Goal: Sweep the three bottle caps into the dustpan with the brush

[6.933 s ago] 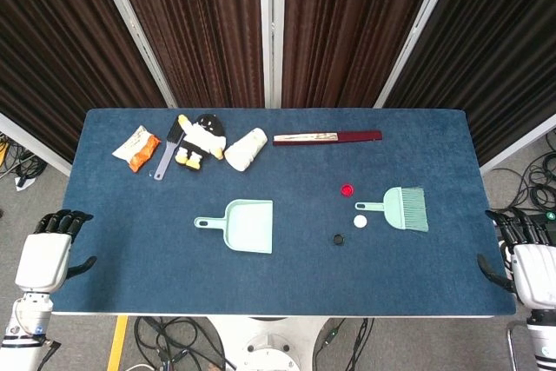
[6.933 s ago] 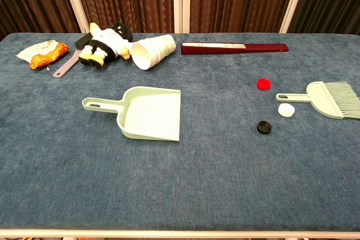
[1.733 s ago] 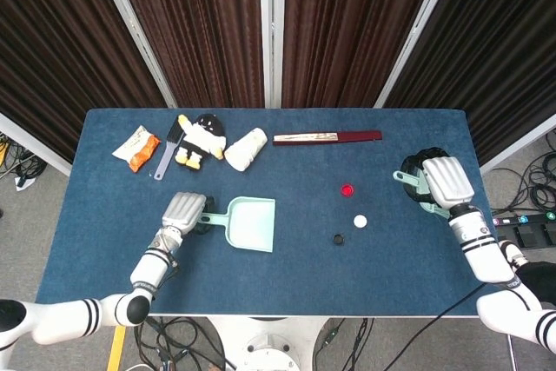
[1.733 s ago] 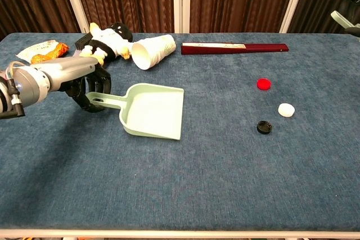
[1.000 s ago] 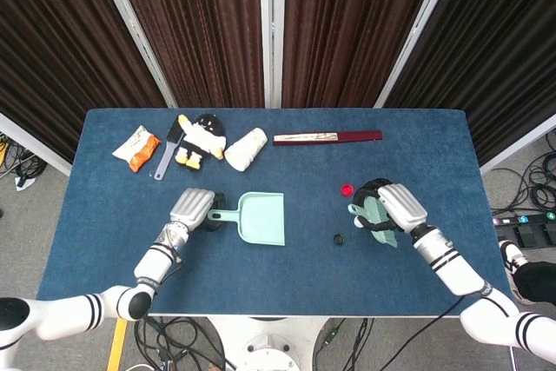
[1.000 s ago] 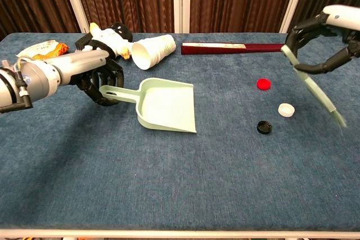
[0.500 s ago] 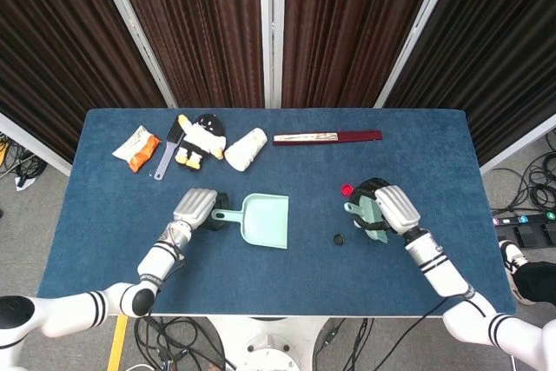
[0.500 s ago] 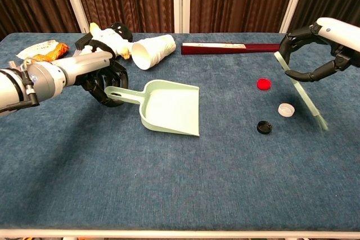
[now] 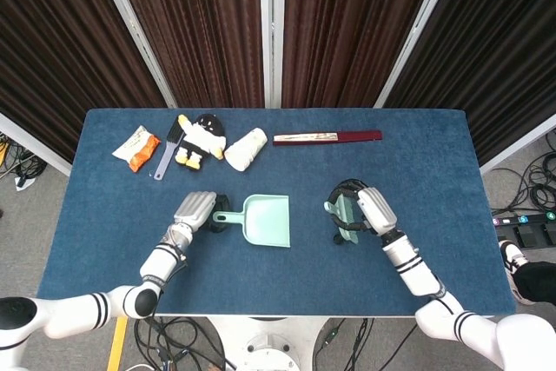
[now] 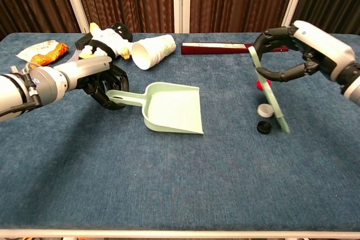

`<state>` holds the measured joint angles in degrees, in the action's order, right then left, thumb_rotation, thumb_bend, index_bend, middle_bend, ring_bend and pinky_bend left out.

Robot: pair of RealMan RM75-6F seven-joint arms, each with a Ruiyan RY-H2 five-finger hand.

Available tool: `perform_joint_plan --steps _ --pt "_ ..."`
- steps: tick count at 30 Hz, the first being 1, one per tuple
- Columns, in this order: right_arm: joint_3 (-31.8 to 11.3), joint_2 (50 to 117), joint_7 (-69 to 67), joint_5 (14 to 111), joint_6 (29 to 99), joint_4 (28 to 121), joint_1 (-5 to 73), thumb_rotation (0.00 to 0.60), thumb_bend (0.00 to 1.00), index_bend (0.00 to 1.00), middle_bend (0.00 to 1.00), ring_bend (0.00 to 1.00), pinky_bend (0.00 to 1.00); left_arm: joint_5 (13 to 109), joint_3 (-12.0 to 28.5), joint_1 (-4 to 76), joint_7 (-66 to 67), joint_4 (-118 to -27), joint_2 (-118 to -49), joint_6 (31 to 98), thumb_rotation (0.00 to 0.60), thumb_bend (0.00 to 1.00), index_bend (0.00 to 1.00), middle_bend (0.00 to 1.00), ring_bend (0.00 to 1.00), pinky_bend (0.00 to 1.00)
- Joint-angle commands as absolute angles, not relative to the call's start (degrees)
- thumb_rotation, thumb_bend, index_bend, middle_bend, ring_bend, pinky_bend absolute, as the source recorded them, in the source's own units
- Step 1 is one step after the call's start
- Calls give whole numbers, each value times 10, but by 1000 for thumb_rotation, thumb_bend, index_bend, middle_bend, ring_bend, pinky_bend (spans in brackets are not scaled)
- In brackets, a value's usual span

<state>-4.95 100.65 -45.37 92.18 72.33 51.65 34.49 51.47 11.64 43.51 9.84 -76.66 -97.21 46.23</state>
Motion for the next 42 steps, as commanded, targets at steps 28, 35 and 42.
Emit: perform_joint_plan --steps 28,35,42 --pt "-86 1138 -461 924 777 475 404 600 432 737 607 307 238 489 124 454 107 -773 -1015 461 600 402 637 596 495 469" --pt "-74 1080 -462 932 806 534 383 600 433 738 609 308 238 476 128 455 110 -768 -1009 464 600 402 636 596 494 469" --pt "-38 993 -432 930 807 644 340 600 433 739 610 308 238 495 118 452 103 -782 -987 451 600 402 636 596 494 469"
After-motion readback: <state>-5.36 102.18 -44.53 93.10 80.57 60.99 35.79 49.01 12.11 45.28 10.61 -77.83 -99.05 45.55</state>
